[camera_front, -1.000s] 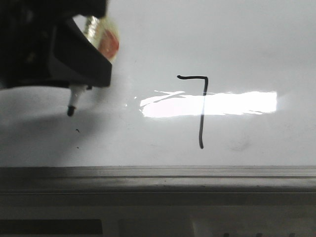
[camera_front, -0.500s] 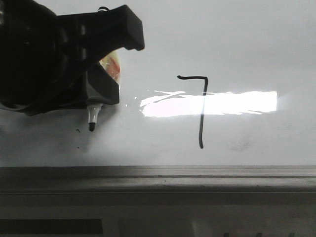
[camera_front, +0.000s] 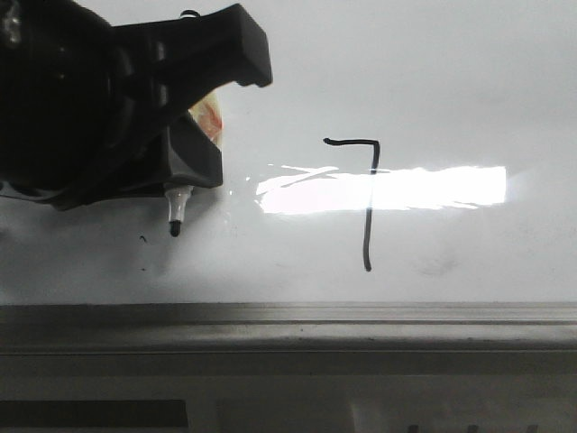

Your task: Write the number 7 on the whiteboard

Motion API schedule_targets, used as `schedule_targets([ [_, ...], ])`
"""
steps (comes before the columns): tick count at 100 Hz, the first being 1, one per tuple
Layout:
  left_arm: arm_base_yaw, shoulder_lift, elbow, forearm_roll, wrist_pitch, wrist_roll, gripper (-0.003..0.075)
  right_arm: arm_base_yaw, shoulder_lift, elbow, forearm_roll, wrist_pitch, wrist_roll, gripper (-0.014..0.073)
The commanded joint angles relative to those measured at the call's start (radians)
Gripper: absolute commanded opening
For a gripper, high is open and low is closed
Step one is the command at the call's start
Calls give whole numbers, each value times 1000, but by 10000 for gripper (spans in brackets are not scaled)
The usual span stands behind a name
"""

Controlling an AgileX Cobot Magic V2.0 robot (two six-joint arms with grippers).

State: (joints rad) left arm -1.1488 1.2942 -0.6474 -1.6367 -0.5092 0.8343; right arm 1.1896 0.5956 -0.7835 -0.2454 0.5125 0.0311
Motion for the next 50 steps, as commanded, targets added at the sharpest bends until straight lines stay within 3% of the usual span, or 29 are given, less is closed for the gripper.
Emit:
schedule_targets([
  [1,4,1,-17,14,-78,4,197,-1,1,-29,-19,-67,-5,-64],
  [12,4,1,-17,14,-90,4,332,-1,1,-29,-19,-67,-5,-64],
  [34,4,1,-17,21,-106,4,358,-1,1,-29,-19,-67,-5,-64],
  [50,4,-12,-17,21,-106,4,541,-1,1,-29,-19,-67,-5,-64],
])
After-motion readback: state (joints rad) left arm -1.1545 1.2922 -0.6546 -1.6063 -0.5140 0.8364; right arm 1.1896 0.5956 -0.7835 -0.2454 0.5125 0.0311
